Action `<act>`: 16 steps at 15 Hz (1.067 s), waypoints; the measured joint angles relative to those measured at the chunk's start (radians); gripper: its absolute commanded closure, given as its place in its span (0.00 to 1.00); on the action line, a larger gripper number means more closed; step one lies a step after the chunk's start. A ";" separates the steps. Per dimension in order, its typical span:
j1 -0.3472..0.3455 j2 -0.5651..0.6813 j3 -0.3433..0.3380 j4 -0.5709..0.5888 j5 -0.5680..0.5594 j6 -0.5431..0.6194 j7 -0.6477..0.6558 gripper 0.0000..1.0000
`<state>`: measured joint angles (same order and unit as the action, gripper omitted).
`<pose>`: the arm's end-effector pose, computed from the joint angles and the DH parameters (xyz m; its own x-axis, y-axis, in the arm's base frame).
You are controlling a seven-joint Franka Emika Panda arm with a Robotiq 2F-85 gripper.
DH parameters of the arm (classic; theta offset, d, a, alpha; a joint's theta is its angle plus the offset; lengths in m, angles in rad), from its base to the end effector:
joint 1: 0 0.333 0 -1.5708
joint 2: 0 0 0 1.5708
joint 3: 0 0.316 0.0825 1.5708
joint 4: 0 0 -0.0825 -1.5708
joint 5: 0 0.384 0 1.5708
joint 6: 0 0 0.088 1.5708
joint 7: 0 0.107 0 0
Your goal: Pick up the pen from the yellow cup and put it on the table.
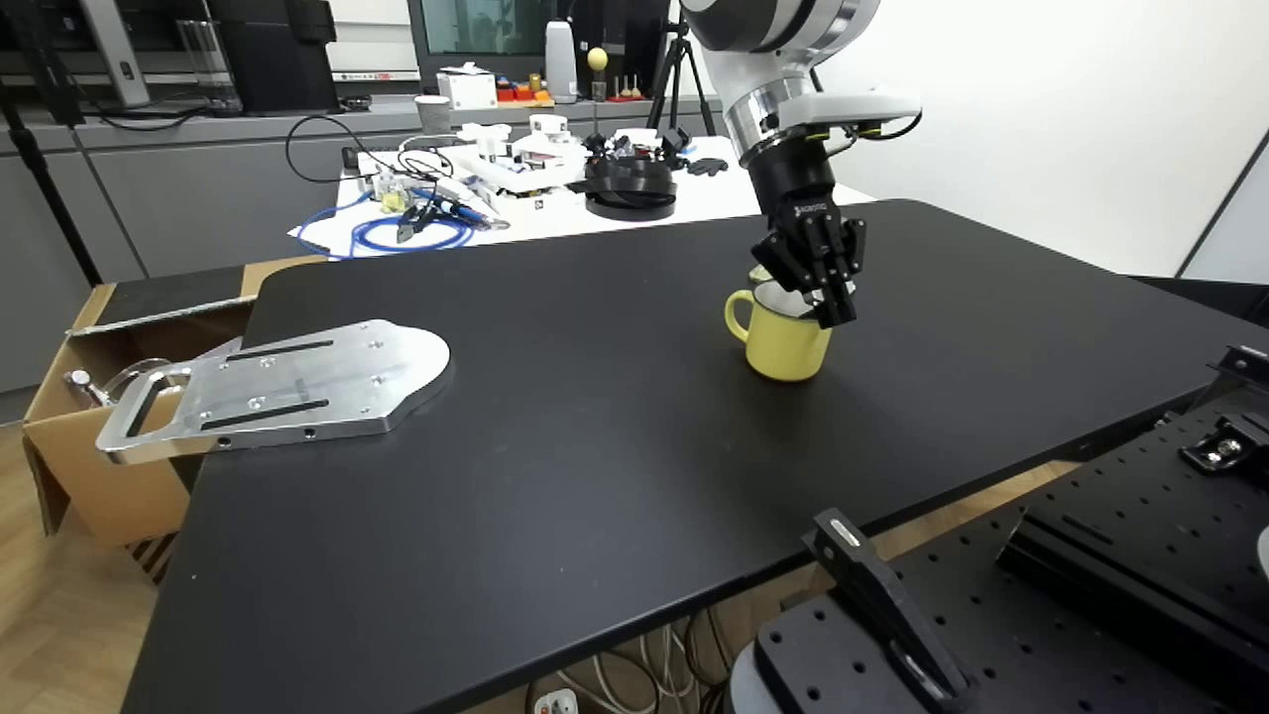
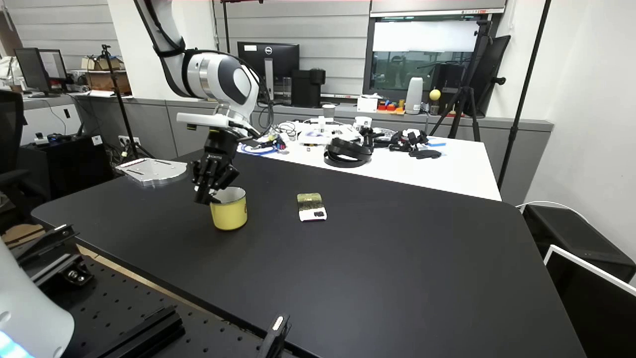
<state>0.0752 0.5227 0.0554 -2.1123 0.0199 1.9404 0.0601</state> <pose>0.4824 0.0667 0.1318 0.7665 0.0450 -0.6406 0.0596 -0.9982 0.0012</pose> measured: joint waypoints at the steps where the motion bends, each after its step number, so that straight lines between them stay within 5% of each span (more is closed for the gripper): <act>1: 0.000 0.000 0.000 0.000 0.000 0.002 0.000 1.00; 16: -0.004 -0.022 -0.002 0.076 0.002 -0.074 0.000 0.98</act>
<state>0.0717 0.5009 0.0534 -2.0363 0.0222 1.8666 0.0606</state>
